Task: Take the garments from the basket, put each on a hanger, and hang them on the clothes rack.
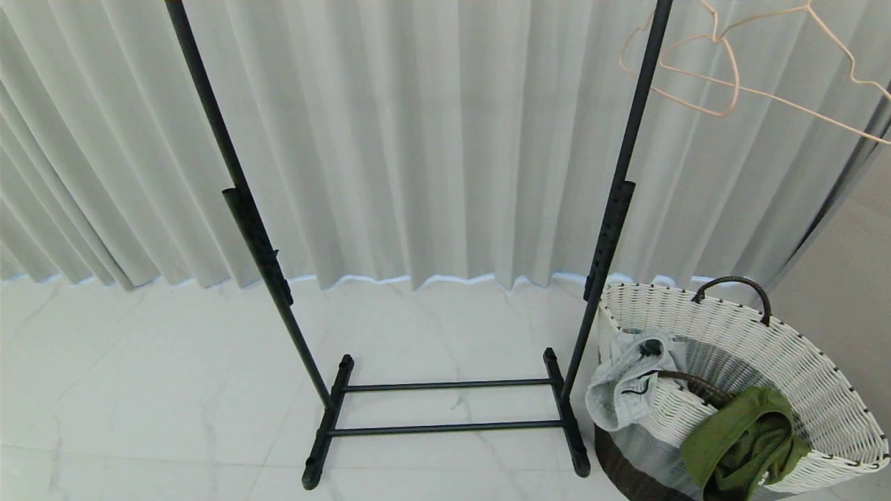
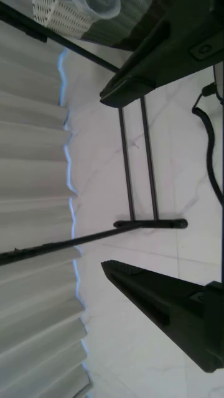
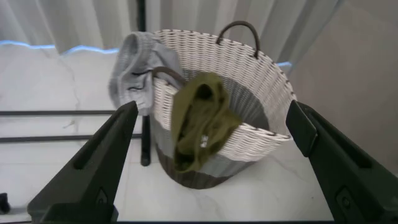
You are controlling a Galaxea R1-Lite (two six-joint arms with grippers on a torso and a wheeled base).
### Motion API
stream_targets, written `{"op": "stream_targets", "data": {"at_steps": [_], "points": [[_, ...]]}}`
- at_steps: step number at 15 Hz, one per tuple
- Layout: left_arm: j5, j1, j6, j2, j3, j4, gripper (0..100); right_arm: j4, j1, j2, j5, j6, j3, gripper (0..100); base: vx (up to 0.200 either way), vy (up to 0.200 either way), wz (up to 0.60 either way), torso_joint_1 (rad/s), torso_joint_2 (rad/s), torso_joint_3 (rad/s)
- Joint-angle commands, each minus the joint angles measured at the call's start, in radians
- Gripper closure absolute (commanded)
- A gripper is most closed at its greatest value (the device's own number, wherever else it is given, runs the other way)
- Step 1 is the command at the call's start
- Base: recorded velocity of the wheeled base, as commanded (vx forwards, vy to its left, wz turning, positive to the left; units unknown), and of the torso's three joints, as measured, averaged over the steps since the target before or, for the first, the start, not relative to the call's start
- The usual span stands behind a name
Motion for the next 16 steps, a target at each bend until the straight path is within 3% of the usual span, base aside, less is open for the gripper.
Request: {"op": "stream_targets", "data": {"at_steps": [1,6,12,15,16], "points": [[0.000,0.000,-0.001,0.000,0.000,0.000,0,0.000,0.000,0.002,-0.001,0.013,0.000,0,0.000,-0.200,0.00,-0.007,0.00,-0.002],[0.000,-0.002,-0.006,0.000,0.000,0.000,0,-0.001,0.000,0.002,-0.006,0.045,0.000,0,0.000,0.000,0.00,0.000,0.00,0.000],[0.003,0.000,-0.022,0.000,0.000,0.002,0,-0.003,0.000,0.002,-0.003,0.053,0.000,0,0.200,0.000,0.00,0.000,0.00,0.003],[0.005,-0.002,-0.024,0.000,0.000,0.002,0,-0.033,0.000,0.000,-0.001,0.011,-0.002,0,0.000,0.000,0.00,0.000,0.00,0.000],[0.005,0.000,-0.025,0.000,0.000,0.002,0,-0.039,0.008,0.025,0.009,0.027,-0.071,0,0.000,0.000,0.00,0.000,0.00,0.000]]}}
